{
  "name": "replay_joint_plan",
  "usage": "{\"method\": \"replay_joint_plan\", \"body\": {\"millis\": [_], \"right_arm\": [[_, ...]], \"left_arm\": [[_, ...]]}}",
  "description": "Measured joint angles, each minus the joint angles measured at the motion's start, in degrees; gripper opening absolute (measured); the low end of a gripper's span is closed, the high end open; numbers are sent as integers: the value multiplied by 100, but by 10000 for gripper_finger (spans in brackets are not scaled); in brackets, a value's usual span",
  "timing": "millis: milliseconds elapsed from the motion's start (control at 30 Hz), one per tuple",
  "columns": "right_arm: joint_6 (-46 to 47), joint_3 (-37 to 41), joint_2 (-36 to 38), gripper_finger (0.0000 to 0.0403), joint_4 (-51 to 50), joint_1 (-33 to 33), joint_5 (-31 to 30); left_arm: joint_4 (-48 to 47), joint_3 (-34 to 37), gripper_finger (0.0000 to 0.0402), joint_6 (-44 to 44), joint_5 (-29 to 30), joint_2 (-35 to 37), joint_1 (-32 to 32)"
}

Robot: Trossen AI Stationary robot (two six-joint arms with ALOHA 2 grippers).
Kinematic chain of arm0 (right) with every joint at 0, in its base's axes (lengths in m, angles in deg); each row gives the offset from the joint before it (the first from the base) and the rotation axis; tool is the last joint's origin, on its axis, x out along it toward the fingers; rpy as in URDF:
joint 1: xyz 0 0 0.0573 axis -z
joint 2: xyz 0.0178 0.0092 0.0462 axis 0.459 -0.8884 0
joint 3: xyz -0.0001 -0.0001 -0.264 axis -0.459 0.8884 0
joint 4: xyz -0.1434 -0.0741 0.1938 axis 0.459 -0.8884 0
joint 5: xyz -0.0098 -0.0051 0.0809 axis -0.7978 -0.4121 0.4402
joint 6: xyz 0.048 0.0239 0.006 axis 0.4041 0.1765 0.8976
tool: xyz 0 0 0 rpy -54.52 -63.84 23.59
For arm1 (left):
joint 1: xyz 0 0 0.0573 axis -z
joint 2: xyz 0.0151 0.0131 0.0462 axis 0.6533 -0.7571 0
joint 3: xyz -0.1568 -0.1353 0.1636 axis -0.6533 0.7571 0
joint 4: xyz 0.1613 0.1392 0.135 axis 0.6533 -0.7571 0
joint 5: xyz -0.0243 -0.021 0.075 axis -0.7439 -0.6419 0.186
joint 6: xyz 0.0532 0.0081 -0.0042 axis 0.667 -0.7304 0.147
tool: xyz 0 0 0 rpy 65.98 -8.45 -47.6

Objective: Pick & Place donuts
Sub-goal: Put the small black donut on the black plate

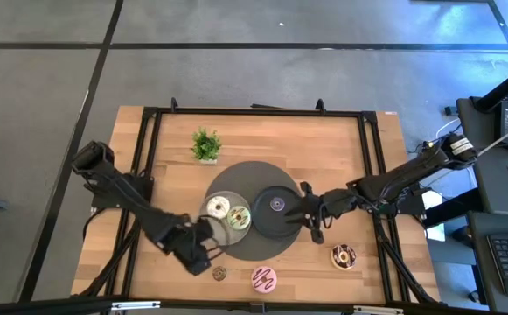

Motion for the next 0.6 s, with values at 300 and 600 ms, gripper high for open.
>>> {"method": "replay_joint_plan", "body": {"millis": [300, 600], "right_arm": [[27, 0, -467, 108, 600, -22, 0], [29, 0, -482, 108, 694, -22, 2]], "left_arm": [[-880, 785, 155, -2208, -276, -2, 418], [-523, 1282, 157, -2527, -313, -4, 424]]}}
